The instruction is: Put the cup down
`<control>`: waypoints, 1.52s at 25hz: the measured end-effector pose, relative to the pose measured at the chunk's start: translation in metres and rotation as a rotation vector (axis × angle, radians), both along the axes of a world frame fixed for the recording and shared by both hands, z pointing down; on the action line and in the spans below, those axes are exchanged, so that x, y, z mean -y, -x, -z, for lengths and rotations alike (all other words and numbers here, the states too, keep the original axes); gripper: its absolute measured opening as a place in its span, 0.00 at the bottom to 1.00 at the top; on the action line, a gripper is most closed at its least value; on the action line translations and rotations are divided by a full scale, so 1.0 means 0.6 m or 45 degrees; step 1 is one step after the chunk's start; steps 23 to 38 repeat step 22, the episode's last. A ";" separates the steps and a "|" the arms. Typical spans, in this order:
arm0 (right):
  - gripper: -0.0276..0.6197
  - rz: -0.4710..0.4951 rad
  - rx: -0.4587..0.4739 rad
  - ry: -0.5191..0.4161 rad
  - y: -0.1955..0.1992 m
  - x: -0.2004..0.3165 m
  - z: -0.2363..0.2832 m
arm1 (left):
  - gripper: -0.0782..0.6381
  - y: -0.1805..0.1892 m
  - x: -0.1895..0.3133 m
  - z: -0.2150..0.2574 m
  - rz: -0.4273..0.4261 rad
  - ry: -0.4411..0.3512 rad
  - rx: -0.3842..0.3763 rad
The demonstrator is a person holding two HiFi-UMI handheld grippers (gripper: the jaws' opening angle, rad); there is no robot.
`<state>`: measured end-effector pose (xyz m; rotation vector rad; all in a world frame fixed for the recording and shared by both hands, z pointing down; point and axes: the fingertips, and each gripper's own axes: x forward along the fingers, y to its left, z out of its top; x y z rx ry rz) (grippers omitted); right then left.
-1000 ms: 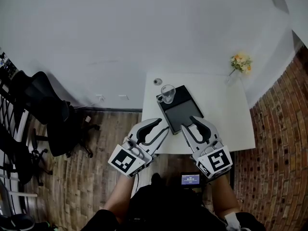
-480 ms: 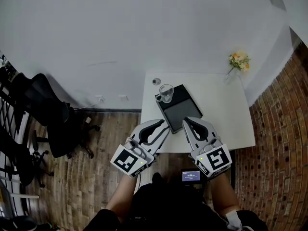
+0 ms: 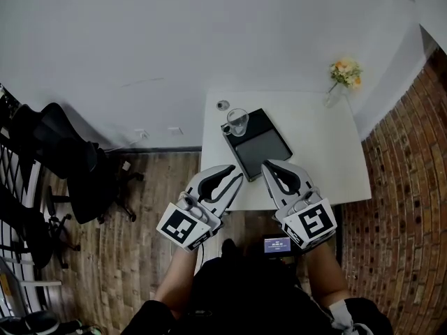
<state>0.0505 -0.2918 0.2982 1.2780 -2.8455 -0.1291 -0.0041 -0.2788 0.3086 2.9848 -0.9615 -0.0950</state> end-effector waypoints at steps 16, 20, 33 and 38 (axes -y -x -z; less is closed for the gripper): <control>0.06 -0.048 -0.027 0.019 -0.004 0.008 -0.010 | 0.24 -0.009 -0.005 -0.008 -0.044 0.044 -0.017; 0.06 -0.051 -0.021 0.023 -0.008 0.005 -0.012 | 0.24 -0.009 -0.007 -0.013 -0.040 0.049 -0.011; 0.06 -0.052 -0.025 0.032 -0.009 0.003 -0.014 | 0.23 -0.008 -0.009 -0.015 -0.038 0.054 -0.012; 0.06 -0.052 -0.025 0.032 -0.009 0.003 -0.014 | 0.23 -0.008 -0.009 -0.015 -0.038 0.054 -0.012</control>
